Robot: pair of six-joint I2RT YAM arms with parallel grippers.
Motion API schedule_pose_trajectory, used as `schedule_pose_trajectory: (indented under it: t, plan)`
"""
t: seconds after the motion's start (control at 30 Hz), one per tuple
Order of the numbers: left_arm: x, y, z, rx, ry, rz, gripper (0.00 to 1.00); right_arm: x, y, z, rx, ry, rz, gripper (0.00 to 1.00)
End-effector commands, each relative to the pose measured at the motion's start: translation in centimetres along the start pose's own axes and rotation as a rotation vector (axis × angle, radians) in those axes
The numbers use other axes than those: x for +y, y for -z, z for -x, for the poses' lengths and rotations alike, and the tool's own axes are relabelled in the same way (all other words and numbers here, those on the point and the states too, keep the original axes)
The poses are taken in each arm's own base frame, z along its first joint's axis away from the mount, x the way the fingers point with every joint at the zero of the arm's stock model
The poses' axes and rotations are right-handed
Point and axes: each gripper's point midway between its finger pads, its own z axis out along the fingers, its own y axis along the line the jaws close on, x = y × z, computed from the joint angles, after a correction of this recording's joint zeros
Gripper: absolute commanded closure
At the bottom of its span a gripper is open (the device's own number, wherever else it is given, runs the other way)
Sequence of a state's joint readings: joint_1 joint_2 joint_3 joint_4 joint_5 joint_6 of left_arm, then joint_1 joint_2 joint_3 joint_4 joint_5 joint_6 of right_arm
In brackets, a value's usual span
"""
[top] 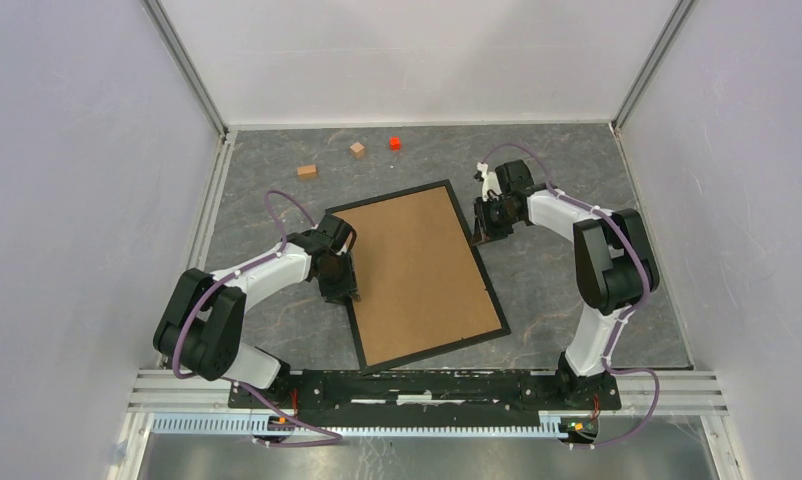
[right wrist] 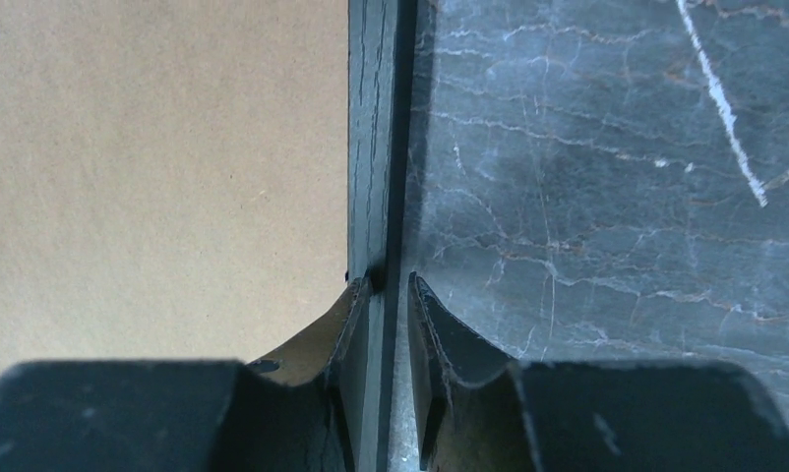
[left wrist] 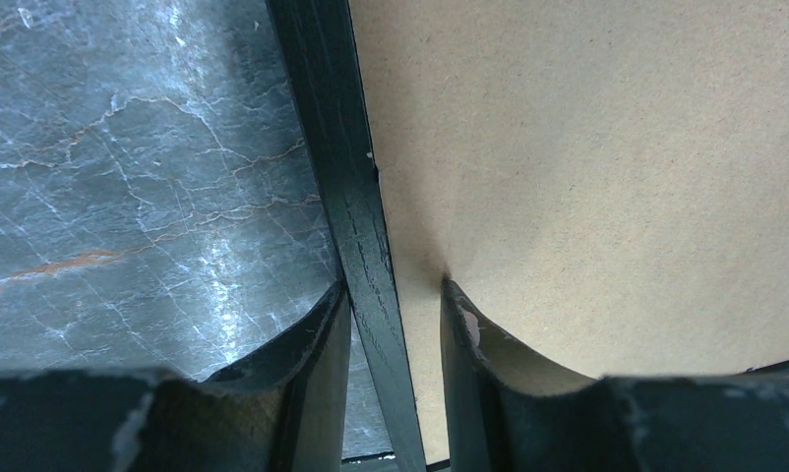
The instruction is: Put the photo into the frame
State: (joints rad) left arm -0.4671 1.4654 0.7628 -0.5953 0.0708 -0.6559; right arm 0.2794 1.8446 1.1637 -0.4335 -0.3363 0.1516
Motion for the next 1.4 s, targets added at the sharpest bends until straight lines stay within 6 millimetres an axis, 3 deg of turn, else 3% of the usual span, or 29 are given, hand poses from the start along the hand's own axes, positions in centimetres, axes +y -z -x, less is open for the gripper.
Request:
schedule_pose_trajectory:
  t: [0.0, 0.5, 0.83, 1.1, 1.27, 1.37]
  plan:
    - [1.7, -1.8, -1.2, 0.027, -0.055, 0.078, 0.59, 0.1, -0.3, 2.2, -0.044, 0.017, 0.015, 0.74]
    - [1.7, -1.7, -1.0, 0.019, -0.055, 0.08, 0.6, 0.0, -1.0, -1.4, 0.046, 0.004, 0.032, 0.75]
    - [1.4, -1.8, -1.0, 0.024, -0.058, 0.071, 0.6, 0.4, -2.3, -5.0, 0.134, -0.018, 0.028, 0.75]
    - [0.9, -1.6, -0.6, 0.017, -0.061, 0.057, 0.61, -0.3, -4.9, -7.1, 0.209, -0.013, -0.085, 0.75]
    - [0.9, -1.6, -0.5, 0.014, -0.063, 0.058, 0.61, -2.2, -5.8, -7.8, 0.257, 0.029, -0.278, 0.73]
    - [0.8, -1.7, -0.6, 0.021, -0.066, 0.055, 0.61, -1.9, -6.6, -9.0, 0.3, 0.086, -0.349, 0.7]
